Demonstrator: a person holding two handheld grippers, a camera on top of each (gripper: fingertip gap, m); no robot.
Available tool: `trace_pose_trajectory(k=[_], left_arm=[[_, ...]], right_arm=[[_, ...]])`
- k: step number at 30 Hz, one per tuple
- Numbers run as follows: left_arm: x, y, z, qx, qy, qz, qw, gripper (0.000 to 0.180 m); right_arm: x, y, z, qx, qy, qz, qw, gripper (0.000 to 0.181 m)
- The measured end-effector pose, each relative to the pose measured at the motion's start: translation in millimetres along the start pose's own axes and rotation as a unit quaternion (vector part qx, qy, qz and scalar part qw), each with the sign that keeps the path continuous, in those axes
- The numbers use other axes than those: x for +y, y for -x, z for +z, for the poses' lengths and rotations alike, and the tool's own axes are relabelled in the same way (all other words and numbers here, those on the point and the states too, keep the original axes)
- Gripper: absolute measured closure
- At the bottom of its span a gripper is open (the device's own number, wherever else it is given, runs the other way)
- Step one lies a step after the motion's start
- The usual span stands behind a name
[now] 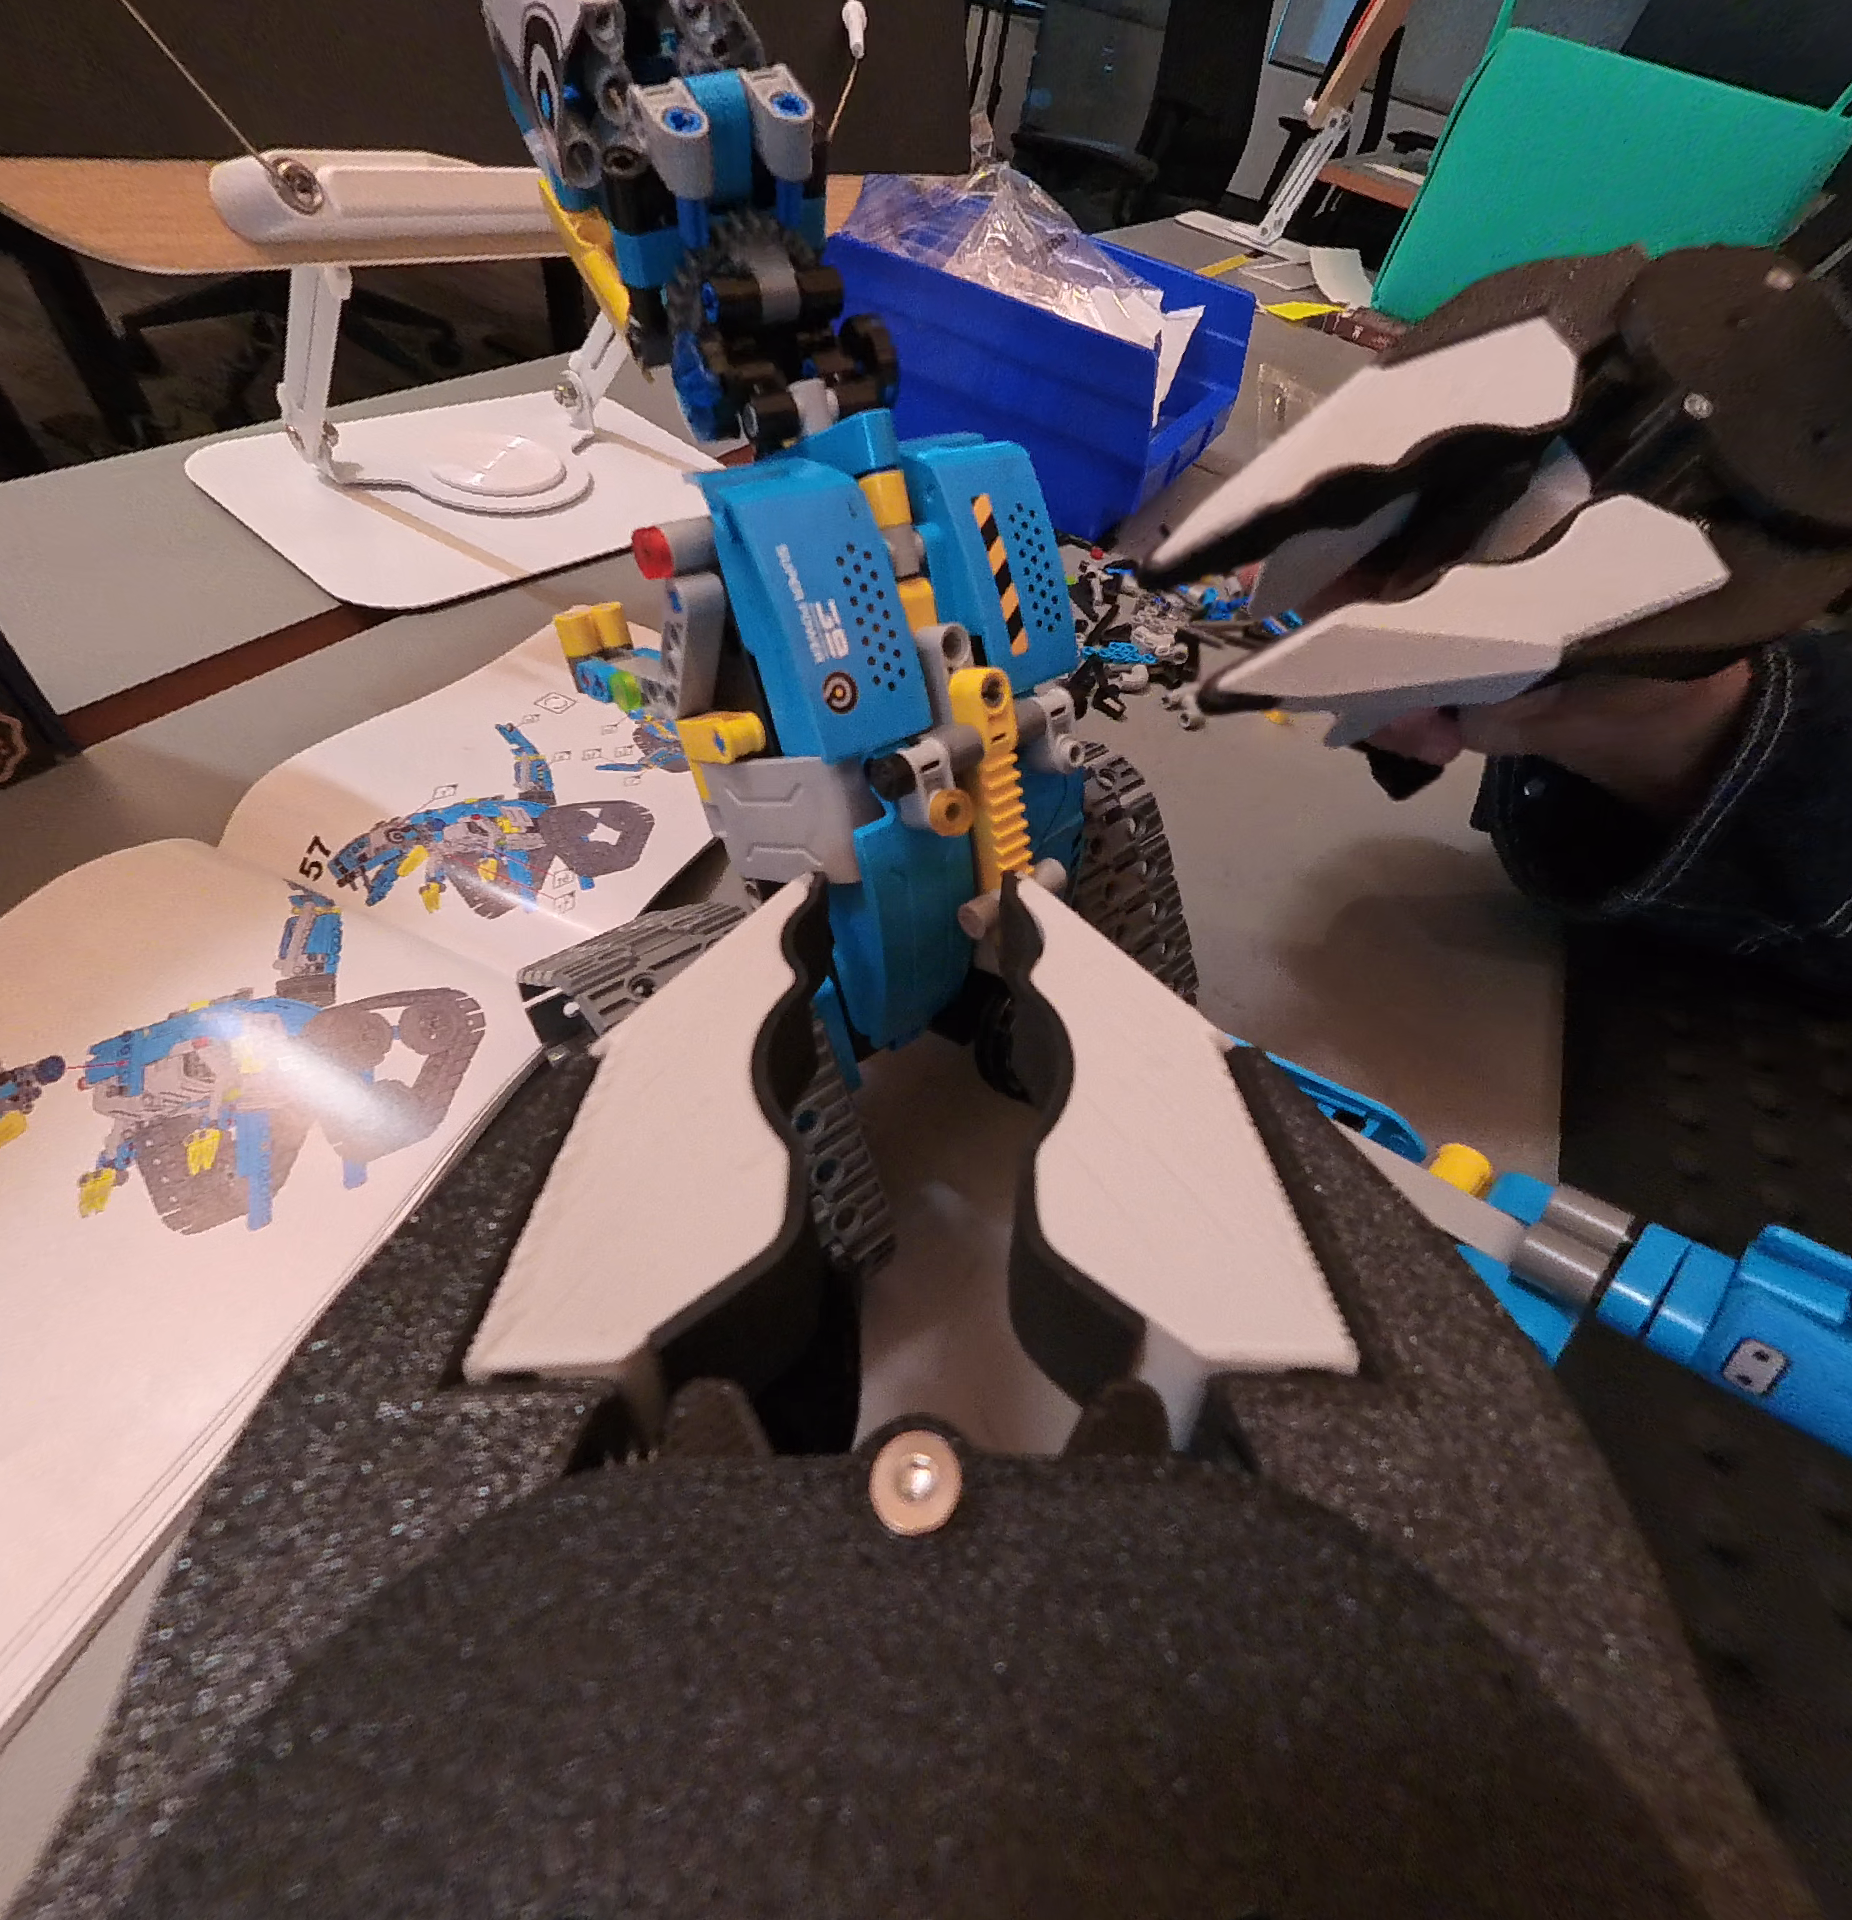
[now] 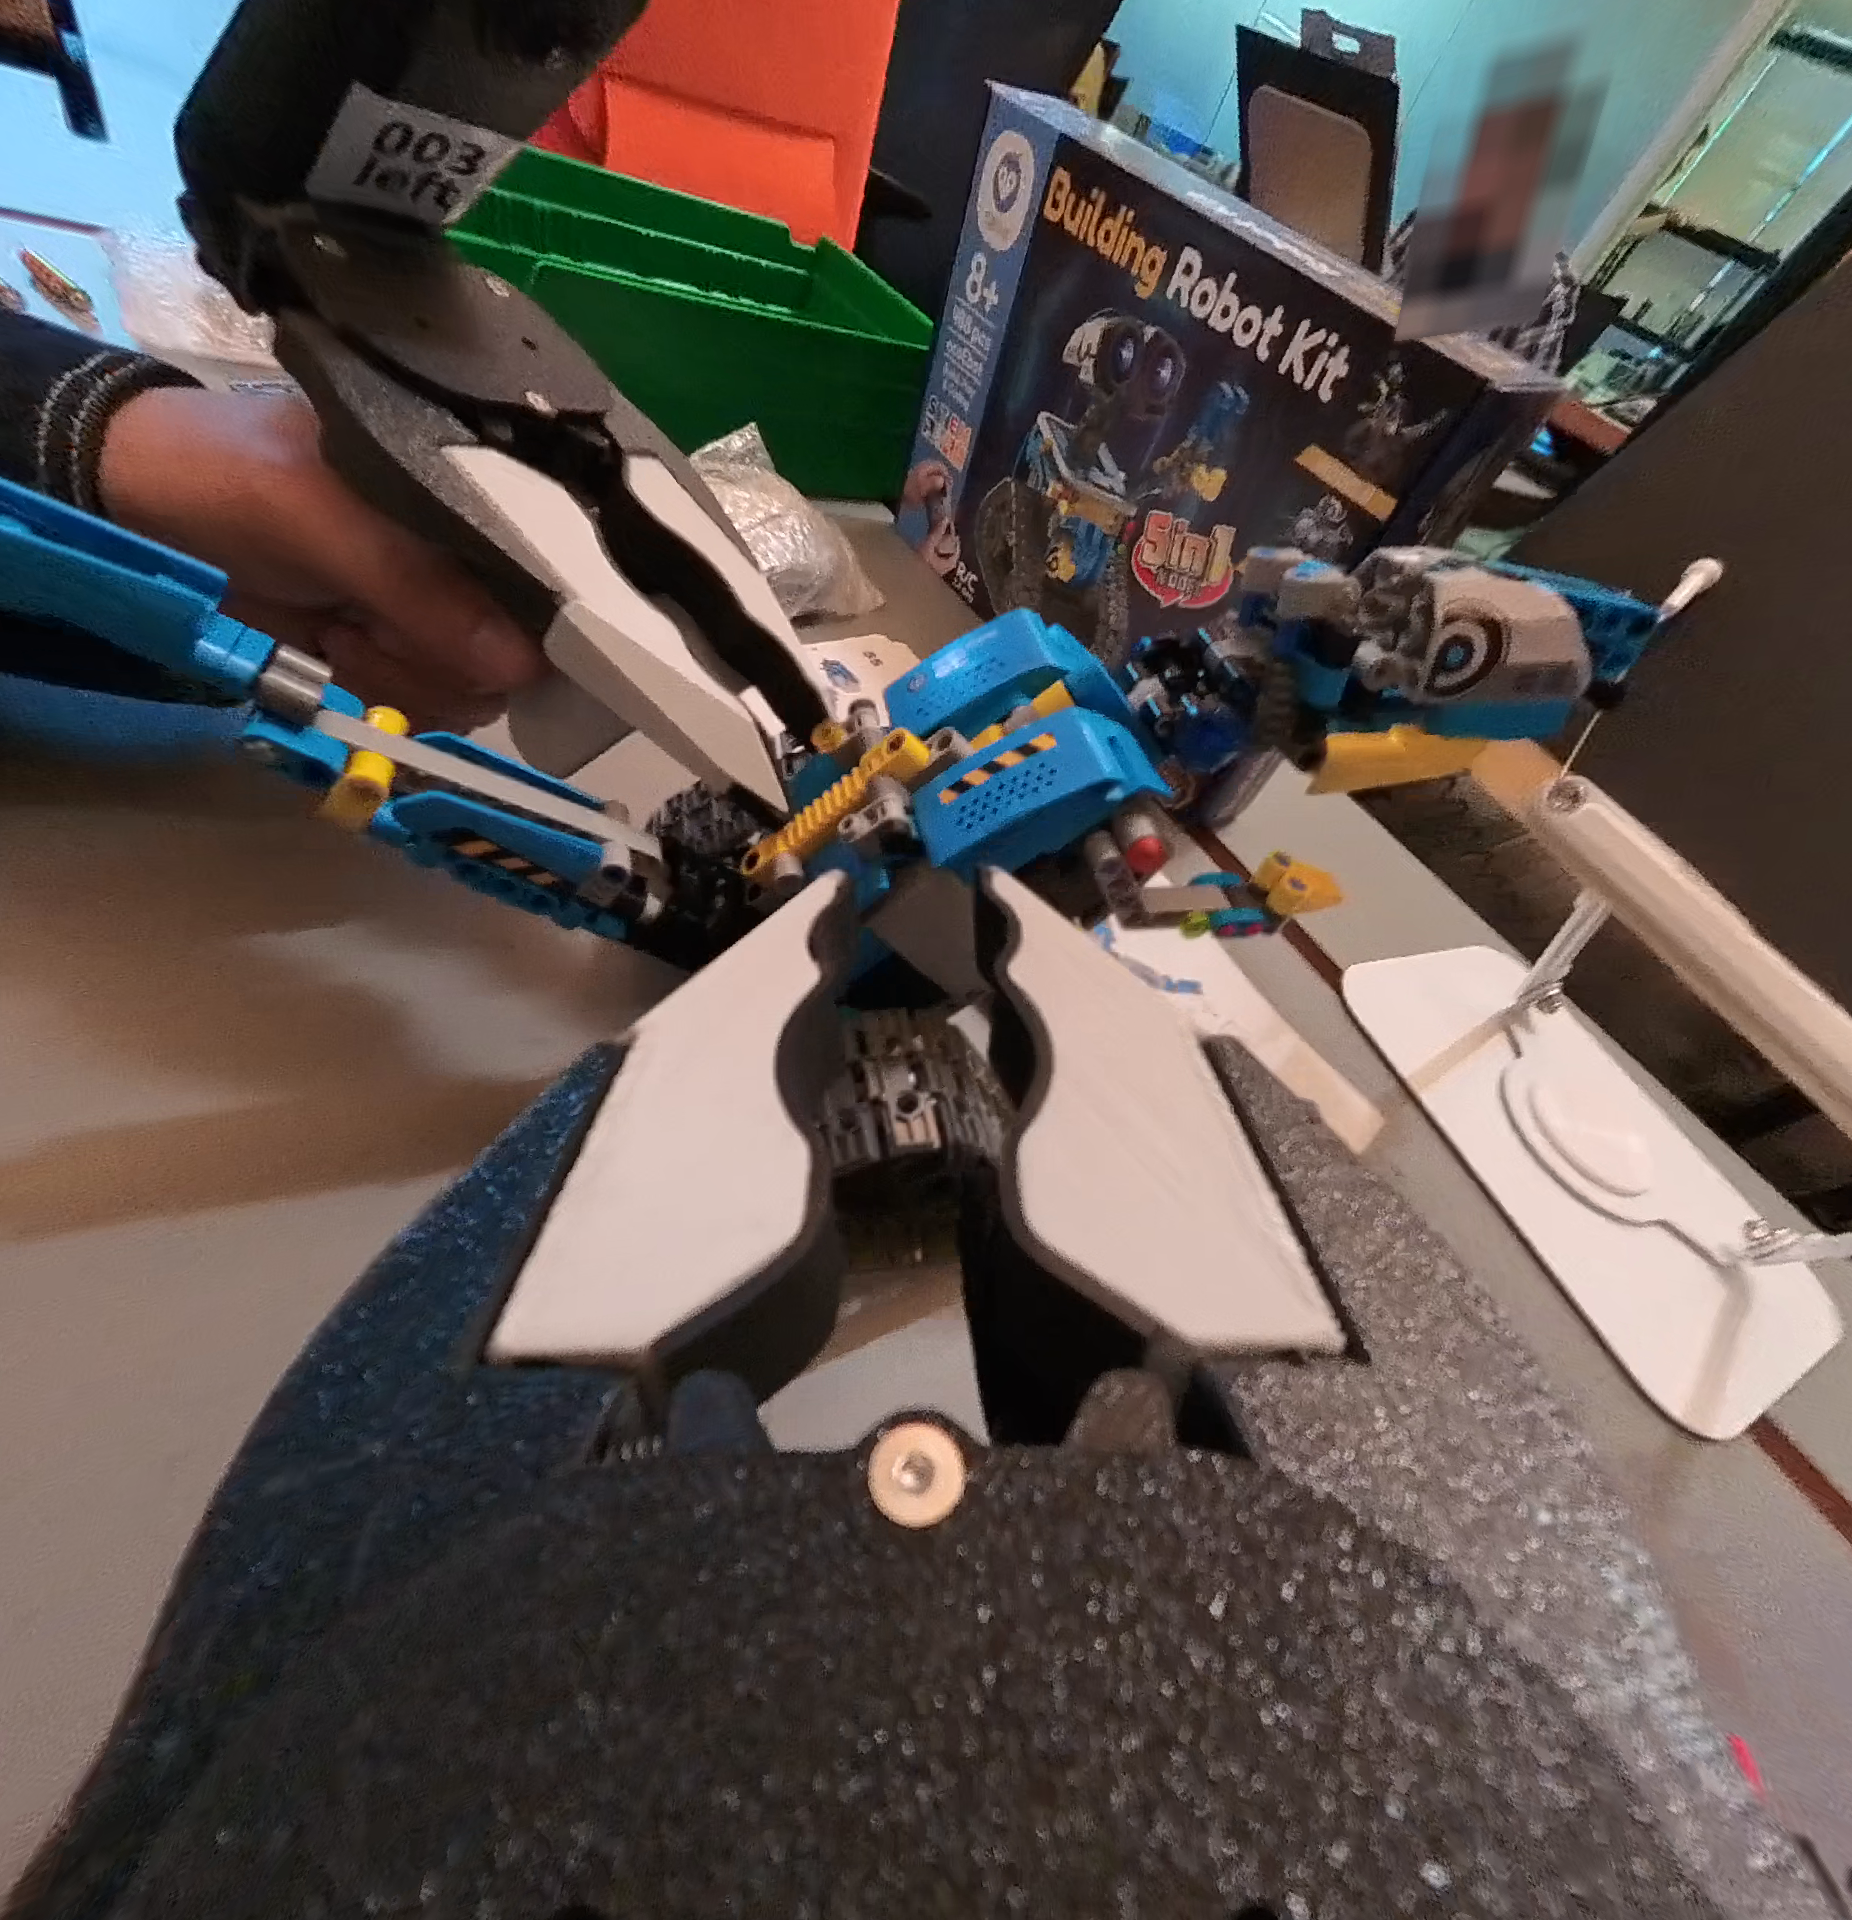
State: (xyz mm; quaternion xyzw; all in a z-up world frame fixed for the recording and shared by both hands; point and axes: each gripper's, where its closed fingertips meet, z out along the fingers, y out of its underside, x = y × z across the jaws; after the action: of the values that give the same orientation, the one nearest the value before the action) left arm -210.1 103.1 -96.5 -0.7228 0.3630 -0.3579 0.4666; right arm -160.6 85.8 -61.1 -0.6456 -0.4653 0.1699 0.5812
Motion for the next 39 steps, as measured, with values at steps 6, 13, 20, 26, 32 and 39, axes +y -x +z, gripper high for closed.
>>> trace_pose_trajectory(k=[6, 13, 20, 26, 32, 39], left_arm=[[0, 0, 0, 0.002, -0.002, -0.005, 1.0, 0.149], [-2, 2, -2, -0.009, -0.005, 0.003, 1.0, 0.149], [-37, 9, -26, -0.025, -0.101, 0.002, 0.995, 0.149], [-34, 15, -29, -0.038, -0.103, 0.008, 0.994, 0.15], [-8, 3, -4, -0.015, -0.036, 0.016, 0.999, 0.143], [-4, 2, 4, -0.034, -0.021, 0.037, 0.998, 0.139]], right_arm=[[2, 2, -2, 0.002, -0.011, 0.022, 1.0, 0.166], [-18, -18, -21, -0.179, -0.149, 0.367, 0.901, 0.16], [-29, -78, -65, -0.28, -0.327, 0.568, 0.702, 0.155], [-11, -44, -34, -0.223, -0.202, 0.452, 0.84, 0.154], [15, 10, 9, -0.099, -0.036, 0.185, 0.977, 0.15], [18, 10, 28, -0.016, -0.003, 0.148, 0.989, 0.152]])
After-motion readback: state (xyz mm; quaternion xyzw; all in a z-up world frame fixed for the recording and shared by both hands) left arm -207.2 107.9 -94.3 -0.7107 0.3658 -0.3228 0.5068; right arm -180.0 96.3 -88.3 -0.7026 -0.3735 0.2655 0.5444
